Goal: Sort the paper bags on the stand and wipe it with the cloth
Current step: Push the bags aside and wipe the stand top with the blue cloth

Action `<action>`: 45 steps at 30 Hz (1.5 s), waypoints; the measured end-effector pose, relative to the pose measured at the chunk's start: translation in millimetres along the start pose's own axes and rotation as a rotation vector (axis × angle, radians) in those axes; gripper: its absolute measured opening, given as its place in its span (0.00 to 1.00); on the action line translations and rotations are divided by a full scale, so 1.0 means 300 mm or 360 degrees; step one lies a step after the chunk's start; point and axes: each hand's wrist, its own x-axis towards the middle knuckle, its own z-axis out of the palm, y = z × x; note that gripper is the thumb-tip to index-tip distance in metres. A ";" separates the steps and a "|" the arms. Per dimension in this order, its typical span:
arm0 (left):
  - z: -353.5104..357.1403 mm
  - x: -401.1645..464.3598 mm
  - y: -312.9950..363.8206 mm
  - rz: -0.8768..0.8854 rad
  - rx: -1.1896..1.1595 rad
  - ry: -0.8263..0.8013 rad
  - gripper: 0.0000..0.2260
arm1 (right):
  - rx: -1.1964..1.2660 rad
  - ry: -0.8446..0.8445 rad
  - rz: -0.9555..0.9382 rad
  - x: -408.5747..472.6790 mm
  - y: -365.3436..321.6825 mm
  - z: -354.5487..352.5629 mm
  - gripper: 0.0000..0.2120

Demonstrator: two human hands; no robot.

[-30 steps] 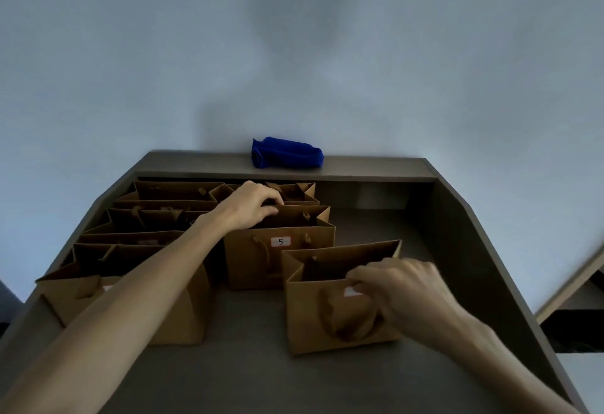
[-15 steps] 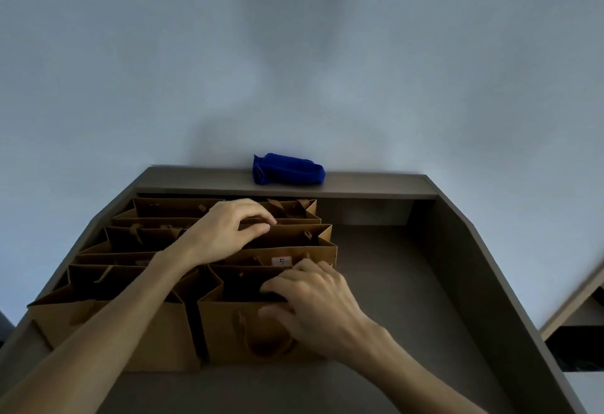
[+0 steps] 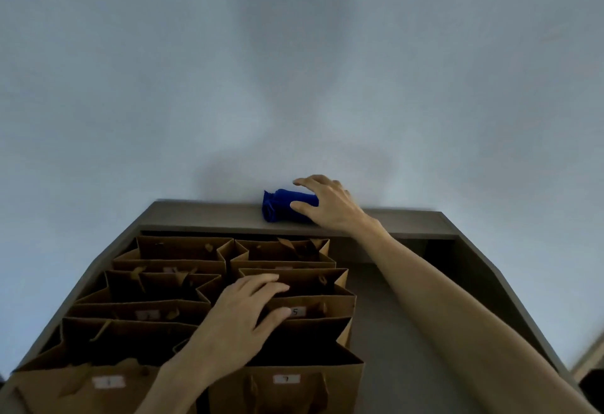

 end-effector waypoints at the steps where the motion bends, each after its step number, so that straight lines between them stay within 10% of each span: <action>1: 0.001 0.001 0.005 -0.0004 0.0021 -0.0032 0.35 | -0.0042 -0.0066 -0.0001 0.036 0.000 0.016 0.28; 6: 0.016 0.006 0.006 -0.0001 0.0098 -0.0074 0.31 | -0.0284 -0.0458 0.0052 0.151 0.017 0.119 0.31; 18: 0.000 0.009 0.014 -0.0039 0.0073 -0.0070 0.37 | -0.0504 -0.0262 0.0037 0.065 0.068 0.139 0.26; 30: 0.037 0.115 0.141 0.0068 0.0235 0.0090 0.25 | -0.0223 0.0136 0.0398 -0.720 0.238 0.012 0.33; 36: 0.115 0.169 0.132 0.0042 0.0457 -0.0061 0.31 | -0.0356 -0.0818 0.0610 -1.091 0.160 0.138 0.36; 45: 0.111 0.148 0.148 0.0091 0.0523 -0.0110 0.35 | -0.0139 -0.0661 0.0677 -1.126 0.151 0.186 0.29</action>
